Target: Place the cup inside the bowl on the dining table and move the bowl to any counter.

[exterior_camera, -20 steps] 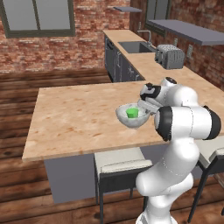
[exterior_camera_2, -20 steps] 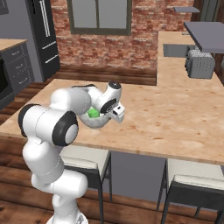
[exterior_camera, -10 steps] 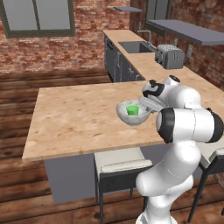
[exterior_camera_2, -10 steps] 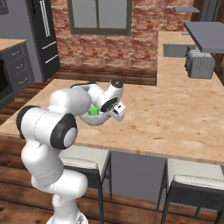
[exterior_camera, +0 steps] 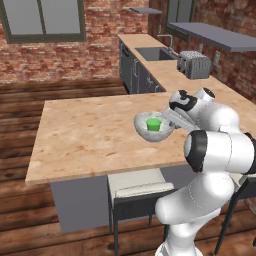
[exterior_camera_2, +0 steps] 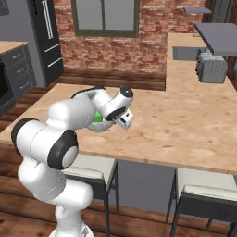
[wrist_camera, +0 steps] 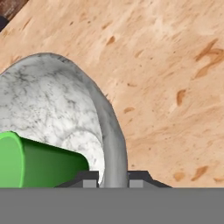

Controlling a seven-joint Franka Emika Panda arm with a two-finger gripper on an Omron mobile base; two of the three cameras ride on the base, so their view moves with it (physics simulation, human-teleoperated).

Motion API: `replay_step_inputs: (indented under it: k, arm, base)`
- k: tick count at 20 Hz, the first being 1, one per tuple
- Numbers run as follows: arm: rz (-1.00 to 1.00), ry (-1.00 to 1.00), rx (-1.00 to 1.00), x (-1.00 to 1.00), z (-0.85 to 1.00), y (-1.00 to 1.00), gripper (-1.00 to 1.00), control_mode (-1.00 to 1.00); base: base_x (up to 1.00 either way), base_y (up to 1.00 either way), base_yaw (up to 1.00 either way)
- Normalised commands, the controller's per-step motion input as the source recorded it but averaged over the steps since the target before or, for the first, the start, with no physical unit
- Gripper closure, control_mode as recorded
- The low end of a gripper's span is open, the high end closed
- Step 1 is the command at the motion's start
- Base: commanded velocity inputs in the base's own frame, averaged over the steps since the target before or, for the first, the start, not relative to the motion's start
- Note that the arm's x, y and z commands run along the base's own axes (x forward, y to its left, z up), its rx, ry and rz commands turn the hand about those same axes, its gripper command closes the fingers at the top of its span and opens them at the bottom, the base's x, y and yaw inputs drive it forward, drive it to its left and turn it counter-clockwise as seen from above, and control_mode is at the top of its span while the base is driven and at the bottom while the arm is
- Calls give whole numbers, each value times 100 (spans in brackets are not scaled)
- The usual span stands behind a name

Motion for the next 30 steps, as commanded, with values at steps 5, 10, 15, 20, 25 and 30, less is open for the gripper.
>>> replay_step_inputs:
  k: [5, 10, 15, 20, 25, 30]
  arm:
    - [1, 0, 2, -26, 26, 0, 100, -100]
    - [0, 0, 0, -30, 28, 0, 100, -100]
    - [0, 0, 0, -33, 22, 0, 100, -100]
    - [1, 0, 0, -28, 10, 1, 100, -100]
    - [0, 0, 0, -3, 0, 1, 100, -100]
    - [0, 0, 0, 0, 0, 0, 100, -100]
  base:
    - [0, 0, 0]
    - [0, 0, 0]
    - [0, 0, 0]
    - [0, 0, 0]
    - [0, 0, 0]
    - [0, 0, 0]
